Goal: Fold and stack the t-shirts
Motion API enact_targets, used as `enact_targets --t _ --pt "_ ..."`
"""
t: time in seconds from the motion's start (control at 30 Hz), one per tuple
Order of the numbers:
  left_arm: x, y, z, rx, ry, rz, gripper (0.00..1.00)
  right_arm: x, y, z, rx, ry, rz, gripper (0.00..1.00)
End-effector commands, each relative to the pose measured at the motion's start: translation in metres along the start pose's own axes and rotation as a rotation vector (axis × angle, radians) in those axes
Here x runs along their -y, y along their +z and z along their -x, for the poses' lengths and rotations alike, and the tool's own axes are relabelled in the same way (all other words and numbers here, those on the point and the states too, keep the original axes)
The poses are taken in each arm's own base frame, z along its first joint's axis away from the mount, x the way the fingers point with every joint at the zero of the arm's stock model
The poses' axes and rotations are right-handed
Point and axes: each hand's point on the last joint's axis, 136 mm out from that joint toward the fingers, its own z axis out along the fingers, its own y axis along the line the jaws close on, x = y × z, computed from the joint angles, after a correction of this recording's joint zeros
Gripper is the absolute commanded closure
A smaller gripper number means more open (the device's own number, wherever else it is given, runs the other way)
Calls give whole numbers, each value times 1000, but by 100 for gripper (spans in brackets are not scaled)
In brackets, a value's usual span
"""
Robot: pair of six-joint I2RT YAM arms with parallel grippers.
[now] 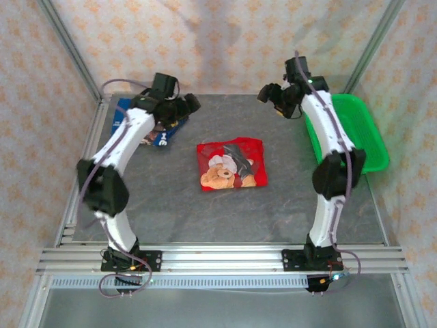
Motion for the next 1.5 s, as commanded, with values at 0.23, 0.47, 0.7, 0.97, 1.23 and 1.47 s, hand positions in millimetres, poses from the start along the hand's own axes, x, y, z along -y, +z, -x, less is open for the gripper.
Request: enact_targets --t 0.23,0.47,0.7,0.97,1.23,1.47 --pt "-71 -26 -125 -151 -18 -115 4 44 -117 -169 72 21 219 4" --pt "-89 11 -162 -173 -54 -168 4 82 -103 -246 -18 95 236 3" --pt "-88 60 -173 -208 -49 -137 4 80 -108 -250 -23 81 255 3" --pt "-72 109 -162 -224 13 -88 6 76 -113 -247 -15 79 266 3" --pt "-73 158 -181 -378 159 58 14 78 -120 -248 -10 67 249 2" --pt "-95 171 -184 -420 235 191 29 75 -131 -242 16 63 242 2"
